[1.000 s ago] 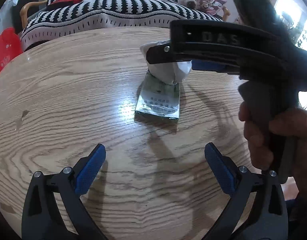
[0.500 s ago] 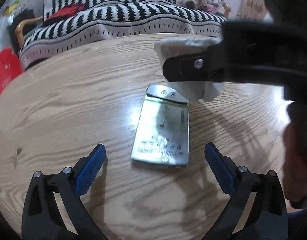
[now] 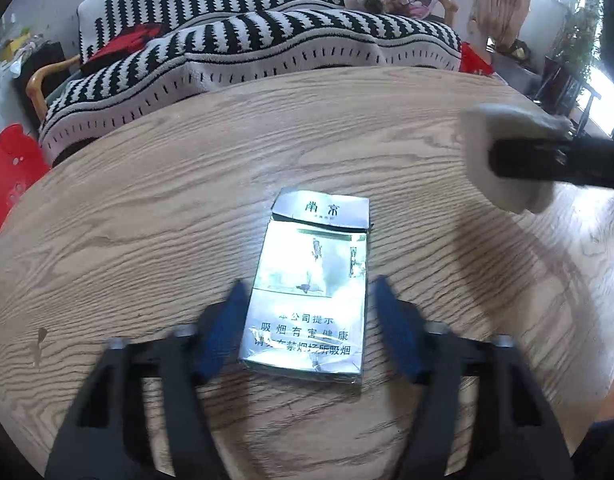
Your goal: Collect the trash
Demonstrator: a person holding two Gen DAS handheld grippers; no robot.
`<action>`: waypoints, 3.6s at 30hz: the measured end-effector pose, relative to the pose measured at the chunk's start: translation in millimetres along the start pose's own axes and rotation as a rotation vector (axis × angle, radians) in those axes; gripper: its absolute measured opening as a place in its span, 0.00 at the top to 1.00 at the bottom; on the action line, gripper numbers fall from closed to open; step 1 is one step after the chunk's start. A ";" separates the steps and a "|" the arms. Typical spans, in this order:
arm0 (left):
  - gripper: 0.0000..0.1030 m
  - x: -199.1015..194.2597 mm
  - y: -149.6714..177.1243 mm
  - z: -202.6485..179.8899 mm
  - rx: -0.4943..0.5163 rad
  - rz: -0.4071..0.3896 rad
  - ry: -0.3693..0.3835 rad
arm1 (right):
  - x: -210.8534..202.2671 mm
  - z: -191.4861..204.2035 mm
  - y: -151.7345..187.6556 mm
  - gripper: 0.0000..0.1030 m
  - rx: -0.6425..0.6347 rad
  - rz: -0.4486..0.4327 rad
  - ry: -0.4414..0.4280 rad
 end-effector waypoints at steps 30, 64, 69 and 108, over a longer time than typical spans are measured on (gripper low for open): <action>0.45 -183.2 77.9 -54.2 0.048 -0.131 0.027 | -182.3 7.3 171.0 0.31 -0.105 -0.049 -0.057; 0.45 -167.3 229.4 -119.2 0.186 0.171 0.233 | -137.1 17.7 317.6 0.30 -0.100 0.298 -0.027; 0.45 -169.2 226.7 -123.2 0.188 0.174 0.231 | -138.8 21.4 315.9 0.30 -0.107 0.288 -0.026; 0.11 -186.3 189.5 -116.1 0.129 0.077 0.204 | -174.6 26.8 267.6 0.12 -0.077 0.088 -0.010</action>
Point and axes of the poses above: each gripper's, at about its wrist camera, not at the fingertips, and x roughly the way its jaws point, z to its left, y to its underside, the point moved 2 cm from there along x, roughly the way its jaws point, and after that the axes turned 8 degrees about x, right-handed, at the moved point
